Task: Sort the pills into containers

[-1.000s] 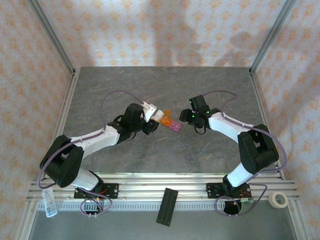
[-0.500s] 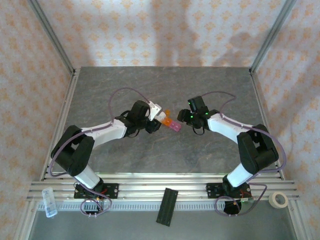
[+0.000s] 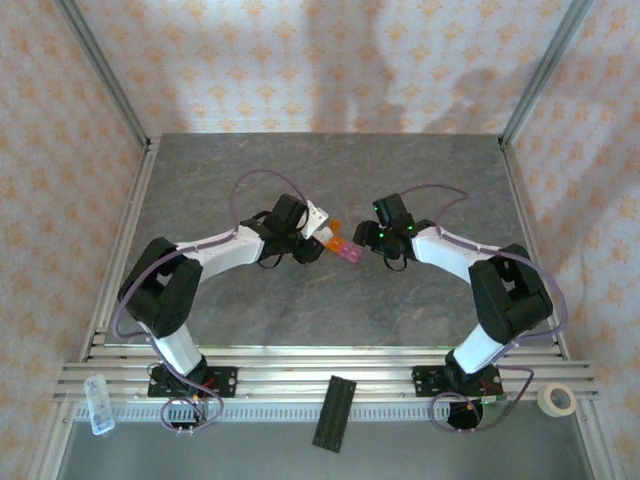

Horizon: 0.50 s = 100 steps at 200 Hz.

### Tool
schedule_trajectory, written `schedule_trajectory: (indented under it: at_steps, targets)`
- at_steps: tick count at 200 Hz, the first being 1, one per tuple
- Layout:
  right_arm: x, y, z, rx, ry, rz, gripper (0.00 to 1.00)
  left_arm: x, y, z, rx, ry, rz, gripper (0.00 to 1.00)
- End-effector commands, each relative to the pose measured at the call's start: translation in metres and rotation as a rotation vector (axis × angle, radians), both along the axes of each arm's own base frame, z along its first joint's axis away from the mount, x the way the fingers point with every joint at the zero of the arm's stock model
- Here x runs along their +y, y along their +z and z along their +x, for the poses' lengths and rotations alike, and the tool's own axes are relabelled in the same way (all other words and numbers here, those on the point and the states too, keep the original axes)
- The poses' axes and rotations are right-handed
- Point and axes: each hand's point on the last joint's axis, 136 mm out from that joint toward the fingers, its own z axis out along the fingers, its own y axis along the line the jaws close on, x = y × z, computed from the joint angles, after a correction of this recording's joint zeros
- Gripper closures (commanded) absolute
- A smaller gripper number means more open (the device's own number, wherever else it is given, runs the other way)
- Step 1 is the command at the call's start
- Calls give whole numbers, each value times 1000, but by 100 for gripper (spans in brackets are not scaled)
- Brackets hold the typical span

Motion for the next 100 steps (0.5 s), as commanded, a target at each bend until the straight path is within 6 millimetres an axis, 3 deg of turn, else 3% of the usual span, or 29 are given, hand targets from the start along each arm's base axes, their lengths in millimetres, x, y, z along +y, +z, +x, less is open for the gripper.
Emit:
schedule_trajectory:
  at_steps: [1, 100]
  targets:
    - [1, -3, 2, -1, -10, -10, 35, 8, -4, 3, 30, 0, 66, 100]
    - [4, -8, 1, 11, -7, -17, 35, 14, -11, 0, 130, -4, 160, 100]
